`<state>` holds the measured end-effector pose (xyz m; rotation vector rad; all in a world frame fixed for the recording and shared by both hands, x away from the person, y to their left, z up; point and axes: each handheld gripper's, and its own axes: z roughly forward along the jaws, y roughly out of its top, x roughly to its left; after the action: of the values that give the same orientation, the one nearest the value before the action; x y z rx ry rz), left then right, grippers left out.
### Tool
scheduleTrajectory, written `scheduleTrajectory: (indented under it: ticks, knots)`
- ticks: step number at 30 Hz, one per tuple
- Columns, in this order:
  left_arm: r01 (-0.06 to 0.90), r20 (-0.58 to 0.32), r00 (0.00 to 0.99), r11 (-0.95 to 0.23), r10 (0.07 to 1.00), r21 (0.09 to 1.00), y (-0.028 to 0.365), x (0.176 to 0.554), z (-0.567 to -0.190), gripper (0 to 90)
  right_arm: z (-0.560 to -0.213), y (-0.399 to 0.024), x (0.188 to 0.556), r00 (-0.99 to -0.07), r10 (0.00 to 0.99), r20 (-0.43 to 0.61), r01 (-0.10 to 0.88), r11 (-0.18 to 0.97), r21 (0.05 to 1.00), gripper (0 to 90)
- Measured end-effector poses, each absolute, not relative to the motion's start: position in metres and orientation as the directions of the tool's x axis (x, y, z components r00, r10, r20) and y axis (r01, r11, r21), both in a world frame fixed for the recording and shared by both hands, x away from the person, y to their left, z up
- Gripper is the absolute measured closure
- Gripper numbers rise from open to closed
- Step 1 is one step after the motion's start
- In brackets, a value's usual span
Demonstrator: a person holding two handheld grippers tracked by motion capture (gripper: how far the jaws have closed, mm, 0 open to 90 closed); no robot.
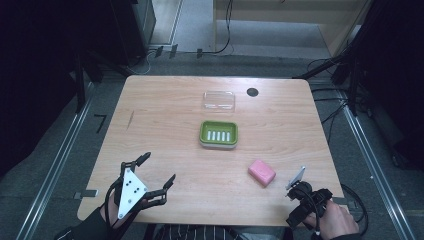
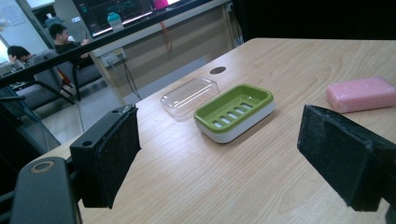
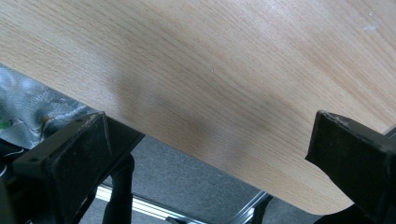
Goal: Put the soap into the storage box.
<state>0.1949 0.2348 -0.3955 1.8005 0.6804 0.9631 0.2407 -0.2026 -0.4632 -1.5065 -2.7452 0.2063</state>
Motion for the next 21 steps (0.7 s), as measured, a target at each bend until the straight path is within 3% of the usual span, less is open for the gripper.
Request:
scheduleTrajectory:
  ticks: [21]
  knots:
    - [0.042,0.305,0.526,-0.382,0.794,0.923,0.2373,0.1941,-0.395,13.3,-0.4617,-0.1945,0.2454,-0.579,0.81,-0.093,0.816,0.575,-0.068,0.0]
